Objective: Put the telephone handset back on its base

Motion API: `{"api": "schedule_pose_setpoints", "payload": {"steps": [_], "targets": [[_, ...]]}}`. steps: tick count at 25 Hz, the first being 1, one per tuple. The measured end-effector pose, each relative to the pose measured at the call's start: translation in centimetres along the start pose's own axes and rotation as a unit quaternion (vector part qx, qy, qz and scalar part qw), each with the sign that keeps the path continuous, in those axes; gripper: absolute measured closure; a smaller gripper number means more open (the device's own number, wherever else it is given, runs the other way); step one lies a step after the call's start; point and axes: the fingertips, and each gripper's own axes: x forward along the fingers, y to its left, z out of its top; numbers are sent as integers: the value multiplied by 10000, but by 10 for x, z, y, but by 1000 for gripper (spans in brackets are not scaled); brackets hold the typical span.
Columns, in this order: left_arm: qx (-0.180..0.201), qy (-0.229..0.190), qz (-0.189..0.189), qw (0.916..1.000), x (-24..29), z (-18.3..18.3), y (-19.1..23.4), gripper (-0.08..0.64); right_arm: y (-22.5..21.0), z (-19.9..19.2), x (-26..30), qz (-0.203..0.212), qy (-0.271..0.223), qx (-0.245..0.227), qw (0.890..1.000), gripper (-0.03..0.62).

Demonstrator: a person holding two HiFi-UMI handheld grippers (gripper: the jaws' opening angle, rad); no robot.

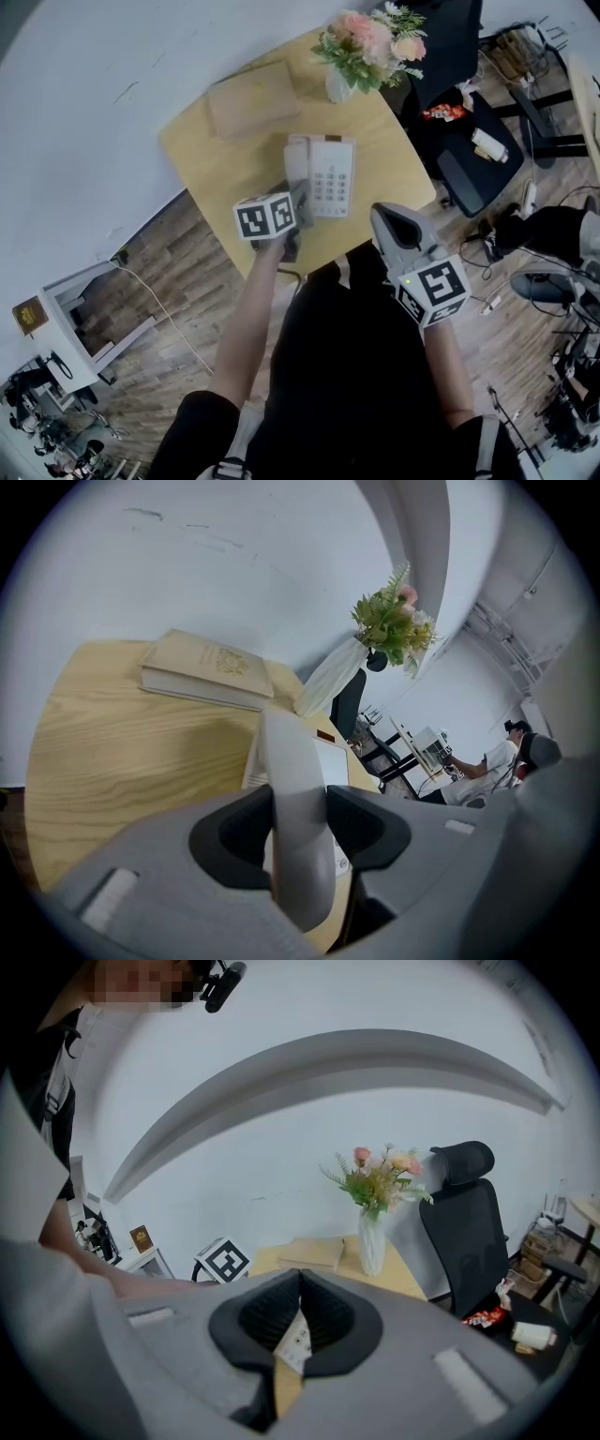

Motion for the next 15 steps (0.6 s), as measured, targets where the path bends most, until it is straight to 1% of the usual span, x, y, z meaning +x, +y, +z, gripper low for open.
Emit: {"api": "schedule_pose_setpoints", "payload": {"steps": [5, 15], "targets": [[161, 178, -1, 9997, 10, 1, 1, 367, -8, 0, 1, -56, 1, 36, 10000, 589], [511, 337, 83, 9981, 20, 8, 5, 367, -16, 0, 2, -113, 49, 95, 9999, 589]]}}
